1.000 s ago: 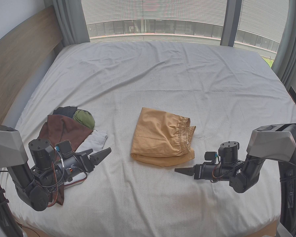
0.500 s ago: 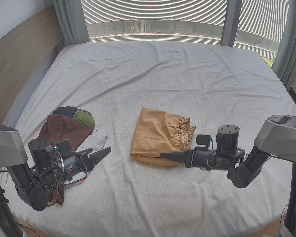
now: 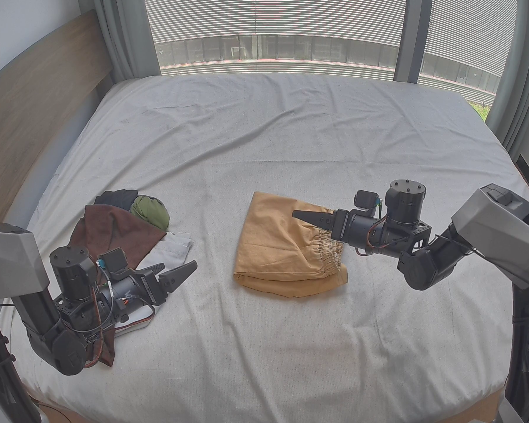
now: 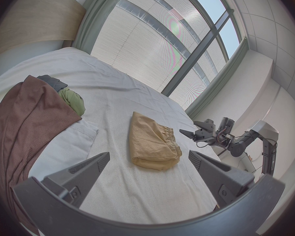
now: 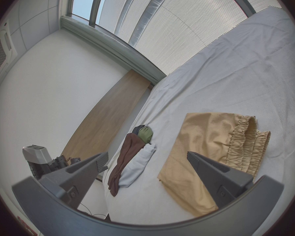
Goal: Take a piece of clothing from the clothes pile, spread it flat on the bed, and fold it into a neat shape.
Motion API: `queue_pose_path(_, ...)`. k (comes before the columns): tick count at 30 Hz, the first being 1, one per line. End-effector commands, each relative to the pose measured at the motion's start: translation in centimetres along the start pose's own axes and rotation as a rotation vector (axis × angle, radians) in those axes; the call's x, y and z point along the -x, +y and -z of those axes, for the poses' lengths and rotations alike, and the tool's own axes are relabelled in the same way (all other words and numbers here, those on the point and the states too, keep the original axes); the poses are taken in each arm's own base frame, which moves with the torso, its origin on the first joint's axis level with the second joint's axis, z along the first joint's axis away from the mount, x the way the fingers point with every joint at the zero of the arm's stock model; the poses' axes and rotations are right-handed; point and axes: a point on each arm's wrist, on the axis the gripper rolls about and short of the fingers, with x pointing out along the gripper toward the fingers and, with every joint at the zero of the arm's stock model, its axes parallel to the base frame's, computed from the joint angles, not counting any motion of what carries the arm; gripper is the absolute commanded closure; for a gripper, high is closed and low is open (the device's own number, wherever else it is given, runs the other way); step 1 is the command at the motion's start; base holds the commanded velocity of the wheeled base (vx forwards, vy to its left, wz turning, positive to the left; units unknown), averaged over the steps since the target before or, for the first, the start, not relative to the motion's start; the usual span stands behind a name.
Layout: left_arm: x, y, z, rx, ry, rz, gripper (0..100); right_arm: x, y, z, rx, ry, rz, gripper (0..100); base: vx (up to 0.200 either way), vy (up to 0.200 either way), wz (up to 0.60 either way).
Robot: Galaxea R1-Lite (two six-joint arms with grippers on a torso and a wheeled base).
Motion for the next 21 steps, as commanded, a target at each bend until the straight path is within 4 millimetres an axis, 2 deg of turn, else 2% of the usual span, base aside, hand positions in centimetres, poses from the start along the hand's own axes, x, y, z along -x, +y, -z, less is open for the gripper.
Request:
queue_pose_path(1, 0.0, 0.1, -0.1, 0.001, -0.002, -0.004, 0, -0.8, -4.0, 1.3, -0.038, 0.013, 0.055, 0, 0.000, 0.000, 0.00)
queue_pose_path(4, 0.0, 0.1, -0.1, 0.001, -0.002, -0.004, 0, -0.9, -4.7, 1.9, -0.049, 0.024, 0.066, 0, 0.000, 0.000, 0.00)
queue_pose_path(11, 0.0, 0.1, 0.0, 0.002, -0.001, -0.005, 0, -0.8, -7.9, 5.2, -0.094, 0.070, 0.135, 0, 0.000, 0.000, 0.00)
queue_pose_path(21, 0.0, 0.1, 0.0, 0.002, -0.001, -0.005, 0, 0.1, -8.9, 6.2, -0.100, 0.092, 0.168, 0, 0.000, 0.000, 0.00)
